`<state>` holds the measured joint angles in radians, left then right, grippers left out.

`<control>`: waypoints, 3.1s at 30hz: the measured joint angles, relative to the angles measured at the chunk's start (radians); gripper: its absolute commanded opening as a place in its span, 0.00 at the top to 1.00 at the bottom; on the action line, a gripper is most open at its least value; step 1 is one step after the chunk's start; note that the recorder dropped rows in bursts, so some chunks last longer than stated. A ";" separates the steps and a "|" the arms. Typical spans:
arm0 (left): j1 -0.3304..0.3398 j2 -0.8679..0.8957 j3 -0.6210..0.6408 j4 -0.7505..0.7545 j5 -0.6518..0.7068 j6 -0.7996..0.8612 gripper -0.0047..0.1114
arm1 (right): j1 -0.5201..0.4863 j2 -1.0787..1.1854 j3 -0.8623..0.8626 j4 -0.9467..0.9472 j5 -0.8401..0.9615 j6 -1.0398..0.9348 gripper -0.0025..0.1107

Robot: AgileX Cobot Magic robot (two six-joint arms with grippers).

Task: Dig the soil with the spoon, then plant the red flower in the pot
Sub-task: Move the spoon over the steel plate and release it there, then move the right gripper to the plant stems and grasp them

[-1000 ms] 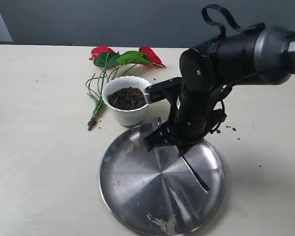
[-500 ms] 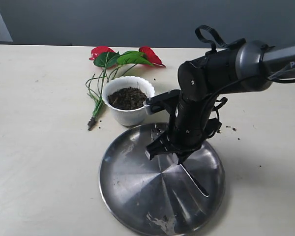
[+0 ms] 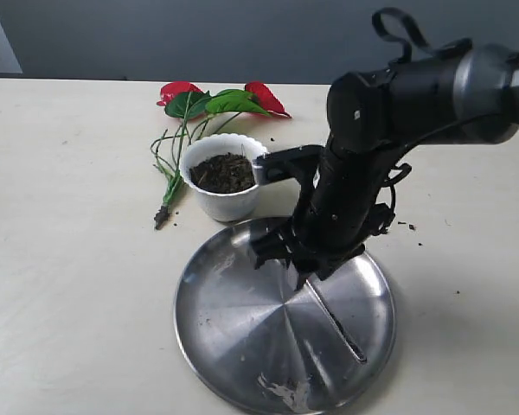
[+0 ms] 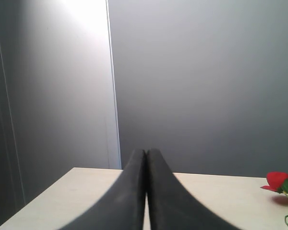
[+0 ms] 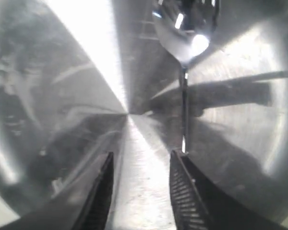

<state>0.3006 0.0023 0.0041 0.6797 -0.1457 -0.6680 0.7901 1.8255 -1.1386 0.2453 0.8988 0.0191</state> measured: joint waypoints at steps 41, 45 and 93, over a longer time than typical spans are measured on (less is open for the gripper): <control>0.000 0.000 0.000 0.000 0.000 0.000 0.96 | 0.096 0.647 -1.217 -0.335 0.059 0.405 0.64; 0.000 0.000 0.000 0.000 0.000 0.000 0.96 | 0.096 0.648 -1.221 -0.394 0.056 0.416 0.64; 0.000 0.000 0.000 0.000 0.000 0.000 0.96 | 0.098 0.753 -1.225 -0.330 -0.034 0.493 0.77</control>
<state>0.3006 0.0023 0.0041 0.6797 -0.1457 -0.6680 0.8879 2.5783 -2.3640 -0.0851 0.8652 0.5116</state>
